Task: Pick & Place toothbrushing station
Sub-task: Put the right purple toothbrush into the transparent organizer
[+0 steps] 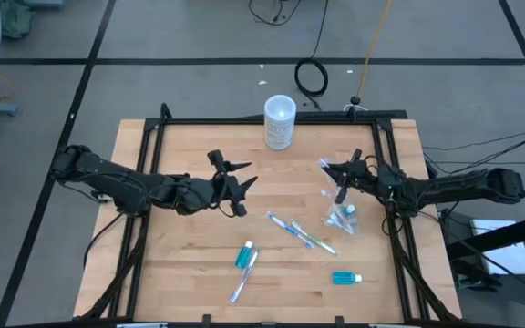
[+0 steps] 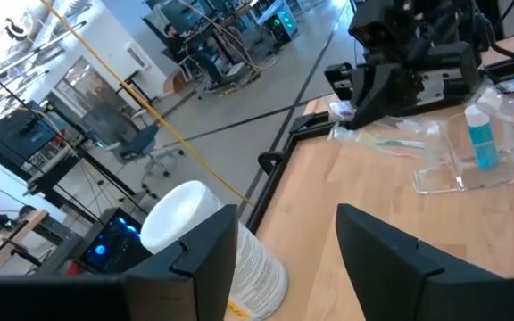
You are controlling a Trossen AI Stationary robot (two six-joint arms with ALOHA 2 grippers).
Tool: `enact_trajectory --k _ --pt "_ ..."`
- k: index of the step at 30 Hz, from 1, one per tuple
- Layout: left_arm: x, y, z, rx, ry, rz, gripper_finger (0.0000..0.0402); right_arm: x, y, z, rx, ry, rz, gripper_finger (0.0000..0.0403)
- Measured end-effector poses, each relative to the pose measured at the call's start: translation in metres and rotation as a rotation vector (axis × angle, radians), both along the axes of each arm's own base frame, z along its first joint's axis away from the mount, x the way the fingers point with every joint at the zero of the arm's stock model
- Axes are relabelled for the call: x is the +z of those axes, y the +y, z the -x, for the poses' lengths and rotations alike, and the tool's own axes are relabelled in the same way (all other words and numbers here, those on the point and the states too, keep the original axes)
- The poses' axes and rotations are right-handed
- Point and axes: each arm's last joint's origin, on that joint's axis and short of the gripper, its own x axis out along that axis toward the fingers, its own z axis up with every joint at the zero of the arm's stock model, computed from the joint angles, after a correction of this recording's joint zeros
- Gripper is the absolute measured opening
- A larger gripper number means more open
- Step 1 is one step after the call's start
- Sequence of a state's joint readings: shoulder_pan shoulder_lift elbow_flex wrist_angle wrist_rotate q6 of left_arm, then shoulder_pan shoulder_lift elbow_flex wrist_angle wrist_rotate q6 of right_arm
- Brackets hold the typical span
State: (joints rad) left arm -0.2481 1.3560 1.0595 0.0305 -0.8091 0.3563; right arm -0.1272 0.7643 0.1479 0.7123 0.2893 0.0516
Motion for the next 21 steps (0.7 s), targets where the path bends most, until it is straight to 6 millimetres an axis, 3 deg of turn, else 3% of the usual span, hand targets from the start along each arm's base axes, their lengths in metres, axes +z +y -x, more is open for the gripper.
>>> enact_trajectory --k 3,6,11,16,21 --pt "0.0 0.0 0.0 0.001 -0.005 0.009 0.0194 -0.01 0.001 0.008 -0.008 -0.068 -0.034 0.0011" --pt "0.0 0.0 0.0 0.003 -0.008 0.015 0.0193 0.003 -0.001 0.012 -0.068 -0.225 -0.04 0.0011" --pt "0.0 0.0 0.0 0.002 -0.009 0.013 0.0193 0.0 0.003 0.008 0.069 -0.173 0.018 0.0011" --pt "0.001 0.0 0.0 0.002 -0.017 0.016 0.0194 -0.01 0.001 0.006 0.0 -0.09 -0.011 0.0016" --pt "0.001 0.0 0.0 0.002 -0.017 0.016 0.0199 -0.012 0.001 0.006 0.001 -0.069 -0.025 0.0054"
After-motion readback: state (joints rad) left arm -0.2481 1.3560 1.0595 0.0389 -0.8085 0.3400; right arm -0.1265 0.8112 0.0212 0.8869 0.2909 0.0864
